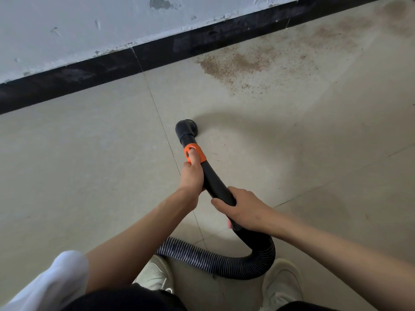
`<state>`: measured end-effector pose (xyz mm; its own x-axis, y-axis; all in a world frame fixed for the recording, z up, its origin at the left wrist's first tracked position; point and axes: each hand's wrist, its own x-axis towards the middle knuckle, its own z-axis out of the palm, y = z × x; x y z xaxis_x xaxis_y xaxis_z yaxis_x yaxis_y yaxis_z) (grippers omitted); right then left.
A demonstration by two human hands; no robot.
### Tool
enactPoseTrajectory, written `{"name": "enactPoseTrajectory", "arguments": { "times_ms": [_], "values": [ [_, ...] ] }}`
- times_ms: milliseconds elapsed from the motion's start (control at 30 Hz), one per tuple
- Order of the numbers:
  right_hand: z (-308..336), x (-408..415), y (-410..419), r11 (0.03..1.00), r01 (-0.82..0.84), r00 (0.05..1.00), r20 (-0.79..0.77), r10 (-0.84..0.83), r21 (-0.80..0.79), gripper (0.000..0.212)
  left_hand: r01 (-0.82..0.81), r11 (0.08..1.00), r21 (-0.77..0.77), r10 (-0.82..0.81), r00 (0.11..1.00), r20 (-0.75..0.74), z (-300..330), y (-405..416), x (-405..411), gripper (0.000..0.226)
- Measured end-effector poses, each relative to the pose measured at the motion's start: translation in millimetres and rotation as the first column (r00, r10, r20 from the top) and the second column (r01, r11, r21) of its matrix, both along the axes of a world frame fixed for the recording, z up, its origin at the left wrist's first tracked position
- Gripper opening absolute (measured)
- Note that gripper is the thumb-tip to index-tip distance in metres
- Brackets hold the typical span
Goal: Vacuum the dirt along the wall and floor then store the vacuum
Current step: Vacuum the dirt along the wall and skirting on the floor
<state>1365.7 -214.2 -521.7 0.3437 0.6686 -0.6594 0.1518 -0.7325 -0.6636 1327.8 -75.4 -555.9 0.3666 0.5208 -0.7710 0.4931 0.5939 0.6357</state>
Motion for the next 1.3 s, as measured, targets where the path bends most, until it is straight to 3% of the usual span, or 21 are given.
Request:
{"name": "enactPoseTrajectory", "arguments": {
  "times_ms": [333, 533, 600, 667, 767, 900, 1167, 1300],
  "values": [
    [-1, -9, -15, 0.993, -0.12, 0.935, -0.335, 0.118, 0.017, 0.03, 0.116, 0.993, -0.035, -0.116, 0.993, -0.007, 4, -17, -31, 0.061],
    [-4, 20, -22, 0.968, -0.237, 0.808, -0.57, 0.149, -0.082, 0.041, 0.2, 0.979, -0.044, -0.199, 0.98, 0.015, 12, -18, -30, 0.05],
    [-7, 39, -19, 0.989, -0.094, 0.857, -0.515, 0.022, -0.114, 0.044, 0.224, 0.974, -0.04, -0.224, 0.974, 0.019, 14, -18, -29, 0.05],
    [-9, 61, -11, 0.986, 0.125, 0.921, -0.358, -0.155, -0.106, 0.039, 0.259, 0.965, -0.045, -0.258, 0.966, 0.025, 14, -19, -29, 0.05],
    [-8, 86, 13, 0.971, 0.233, 0.951, -0.196, -0.239, -0.049, 0.036, 0.304, 0.95, -0.075, -0.299, 0.952, 0.066, 17, -21, -28, 0.049],
    [-9, 85, 59, 0.954, 0.293, 0.908, -0.294, -0.298, -0.06, 0.045, 0.36, 0.928, -0.096, -0.353, 0.932, 0.086, 22, -26, -24, 0.05],
    [-23, 70, 82, 0.941, 0.329, 0.859, -0.39, -0.332, -0.077, 0.021, 0.378, 0.918, -0.124, -0.364, 0.924, 0.119, 29, -24, -34, 0.035],
    [-20, 57, 83, 0.95, 0.302, 0.833, -0.461, -0.306, -0.084, 0.021, 0.343, 0.934, -0.102, -0.333, 0.937, 0.101, 26, -28, -50, 0.038]
  ]
}}
